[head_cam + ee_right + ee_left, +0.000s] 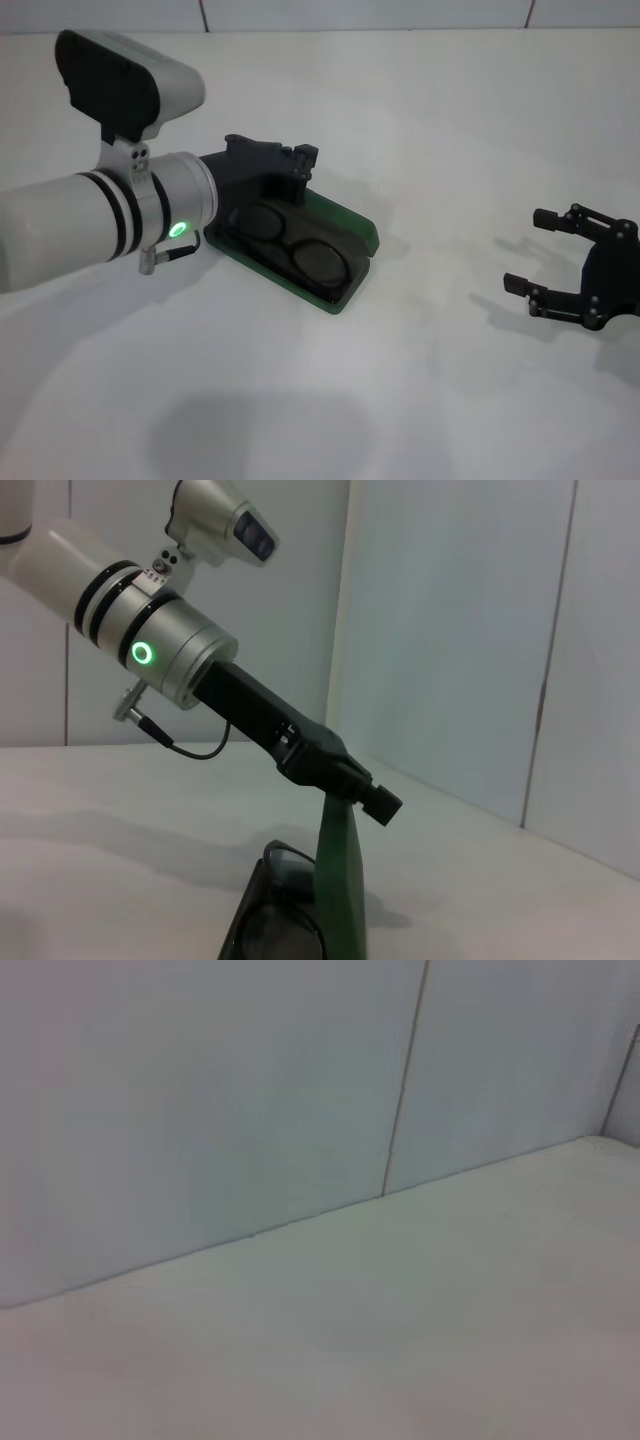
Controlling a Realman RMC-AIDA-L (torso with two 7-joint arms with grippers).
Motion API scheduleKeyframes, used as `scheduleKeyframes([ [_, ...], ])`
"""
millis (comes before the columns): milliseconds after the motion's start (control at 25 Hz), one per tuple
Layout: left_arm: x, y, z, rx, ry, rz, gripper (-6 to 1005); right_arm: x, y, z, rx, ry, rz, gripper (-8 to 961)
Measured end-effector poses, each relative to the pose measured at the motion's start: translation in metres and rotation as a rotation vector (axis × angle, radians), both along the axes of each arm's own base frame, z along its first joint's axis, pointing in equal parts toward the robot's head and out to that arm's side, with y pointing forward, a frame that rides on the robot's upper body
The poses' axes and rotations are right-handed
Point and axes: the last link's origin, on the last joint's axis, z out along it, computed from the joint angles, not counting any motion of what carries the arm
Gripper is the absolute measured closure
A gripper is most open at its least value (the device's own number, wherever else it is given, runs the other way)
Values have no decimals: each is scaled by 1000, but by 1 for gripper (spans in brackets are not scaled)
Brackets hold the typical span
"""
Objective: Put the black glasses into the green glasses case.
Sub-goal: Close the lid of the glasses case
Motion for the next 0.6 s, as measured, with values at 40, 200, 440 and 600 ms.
scheduleKeyframes([
  [40, 1, 1, 0, 1, 0, -2, 859, 0, 0, 0, 0, 0, 1, 136],
  [200, 1, 2, -2, -5, 6, -3, 858, -1, 0, 0, 0, 1, 1, 136],
  [440, -1, -1, -3, -38, 12, -2, 857, -1, 1, 0, -1, 1, 3, 136],
  [600, -3, -2, -3, -49, 21, -4, 856, -1, 1, -1, 0, 0, 2, 136],
])
